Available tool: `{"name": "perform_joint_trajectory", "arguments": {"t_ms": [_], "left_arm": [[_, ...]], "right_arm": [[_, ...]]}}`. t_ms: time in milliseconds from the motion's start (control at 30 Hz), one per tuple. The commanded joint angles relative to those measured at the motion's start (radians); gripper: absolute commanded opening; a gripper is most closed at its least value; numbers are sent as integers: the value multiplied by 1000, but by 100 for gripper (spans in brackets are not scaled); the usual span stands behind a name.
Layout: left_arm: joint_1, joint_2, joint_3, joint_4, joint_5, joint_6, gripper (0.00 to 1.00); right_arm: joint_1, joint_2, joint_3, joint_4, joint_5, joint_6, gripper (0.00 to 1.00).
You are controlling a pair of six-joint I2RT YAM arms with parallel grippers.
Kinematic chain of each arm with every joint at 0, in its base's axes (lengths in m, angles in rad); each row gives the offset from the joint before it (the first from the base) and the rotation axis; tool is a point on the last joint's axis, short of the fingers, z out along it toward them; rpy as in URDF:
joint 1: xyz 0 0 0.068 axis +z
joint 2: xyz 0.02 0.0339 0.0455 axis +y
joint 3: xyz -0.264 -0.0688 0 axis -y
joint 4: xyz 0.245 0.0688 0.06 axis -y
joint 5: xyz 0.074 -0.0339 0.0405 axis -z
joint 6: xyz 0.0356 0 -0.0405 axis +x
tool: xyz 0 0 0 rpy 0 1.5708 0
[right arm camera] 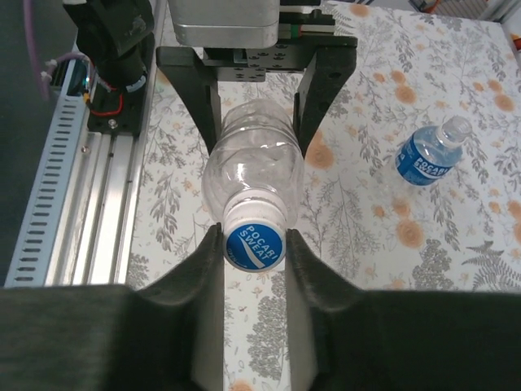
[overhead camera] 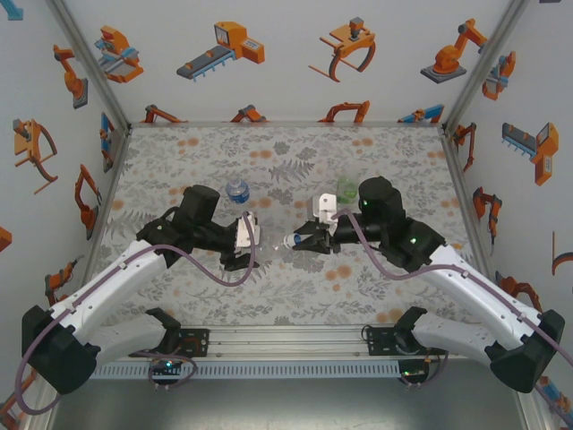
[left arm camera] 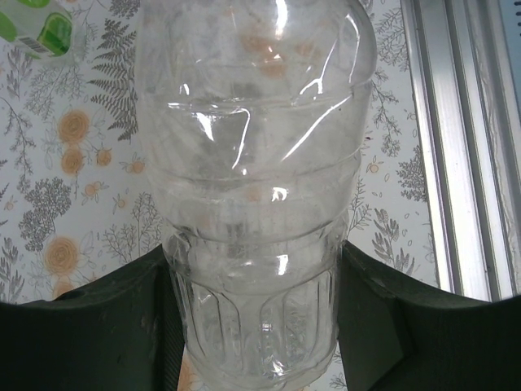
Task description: Screw on the bottle caps
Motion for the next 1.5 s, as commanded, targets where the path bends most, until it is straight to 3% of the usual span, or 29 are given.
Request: {"name": "perform_joint_trajectory", "arguments": {"t_ms": [0,167,300,367,500,600,667,900,1100,1300,1467], "left_arm": [[-2,-14,28,-3,19,7,0],[-3,-18,22,30,-52,-25,0],[-3,-22,12,57,-79,-38,0],[-2,-23,10,65,-86,-43,0],[-2,-26,9,71,-98,-46,0],[-3,-26,4,77,-96,-48,0],[-2,-22,6,77,-95,-48,0],[-1,-27,4,76,-94,-49,0],[-3,-34,1,72,-94,-43,0],[-1,-41,-9,72,-42,-14,0],[-2,-52,-18,75,-10,-8,0]], "right_arm": [[6,-3,-28,75,49,192,13],[12,-6,-61,108,264,716,1],[12,11,-72,33,462,1201,0],[13,14,-87,-6,503,1393,0],[12,-1,-148,7,531,1665,3],[12,5,-176,82,508,1718,7],[11,18,-158,75,490,1692,12],[-33,33,-71,7,427,1476,40],[-47,-24,-2,13,392,1114,56],[-47,-37,50,11,295,704,57],[-47,-73,36,50,122,383,57]]}}
